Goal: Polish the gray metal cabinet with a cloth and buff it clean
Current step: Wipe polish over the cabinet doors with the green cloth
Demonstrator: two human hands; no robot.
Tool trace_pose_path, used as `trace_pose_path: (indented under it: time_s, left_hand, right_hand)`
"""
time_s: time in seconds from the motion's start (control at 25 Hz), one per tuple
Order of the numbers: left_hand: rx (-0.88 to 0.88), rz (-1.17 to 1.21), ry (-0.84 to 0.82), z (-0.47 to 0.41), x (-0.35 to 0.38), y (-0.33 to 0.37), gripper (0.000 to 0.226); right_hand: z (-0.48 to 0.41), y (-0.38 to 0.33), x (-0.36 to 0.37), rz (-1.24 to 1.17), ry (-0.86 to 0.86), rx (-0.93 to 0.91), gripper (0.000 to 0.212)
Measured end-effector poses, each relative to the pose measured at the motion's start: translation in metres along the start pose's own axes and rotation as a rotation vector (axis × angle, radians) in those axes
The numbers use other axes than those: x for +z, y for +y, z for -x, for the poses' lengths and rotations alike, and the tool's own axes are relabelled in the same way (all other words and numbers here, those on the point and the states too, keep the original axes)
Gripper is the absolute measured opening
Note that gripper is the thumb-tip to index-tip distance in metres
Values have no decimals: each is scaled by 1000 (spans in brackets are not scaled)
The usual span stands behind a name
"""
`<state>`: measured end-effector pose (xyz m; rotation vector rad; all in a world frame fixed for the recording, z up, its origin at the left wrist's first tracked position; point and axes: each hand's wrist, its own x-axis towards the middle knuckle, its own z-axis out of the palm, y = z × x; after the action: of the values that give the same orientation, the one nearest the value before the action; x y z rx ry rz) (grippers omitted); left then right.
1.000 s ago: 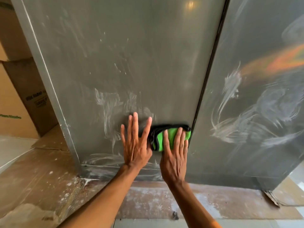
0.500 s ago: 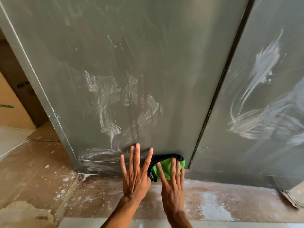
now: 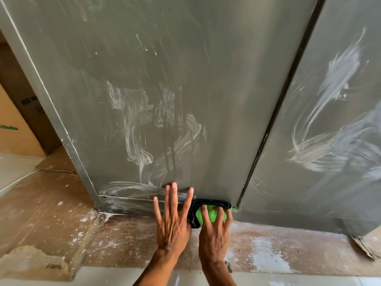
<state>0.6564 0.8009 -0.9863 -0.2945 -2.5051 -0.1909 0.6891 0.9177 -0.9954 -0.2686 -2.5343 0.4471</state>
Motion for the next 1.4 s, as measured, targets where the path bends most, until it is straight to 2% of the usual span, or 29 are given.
trace_pose_path:
  time_s: [0.2,0.4,0.56,0.72,0.88,1.12,1.24,1.28,1.4]
  left_hand:
    - [7,14,-26,2,-7,1,132]
    - [9,-4,-56,5,-8,-11,127]
    - [-19,-29,-18,10,-10,-22,111]
    - [-3,-34,6,8,-17,-26,87]
    - [-18,-29,14,6,-34,-29,87]
    - [-103,90,10,2,-69,-31,68]
    - [-179,324,-14,-3,-89,-32,54]
    - [-220,436,-48,-8,-100,-33,49]
    - [-274,683,-296,-37,-137,-32,67]
  right_hand:
    - [5,-9,5,-101,23,118,83]
    - [14,-13,22,-118,-32,237,75]
    - [14,-19,26,-174,-73,349,69]
    - [11,-24,22,-228,-107,355,66]
    - [4,-36,6,-387,-229,267,43]
    - [1,-50,-29,-514,-326,73,49]
    - [-1,-50,-51,-462,-324,-55,47]
    - [-5,-50,-59,-431,-321,-105,46]
    - [-22,-55,-93,-323,-272,-247,50]
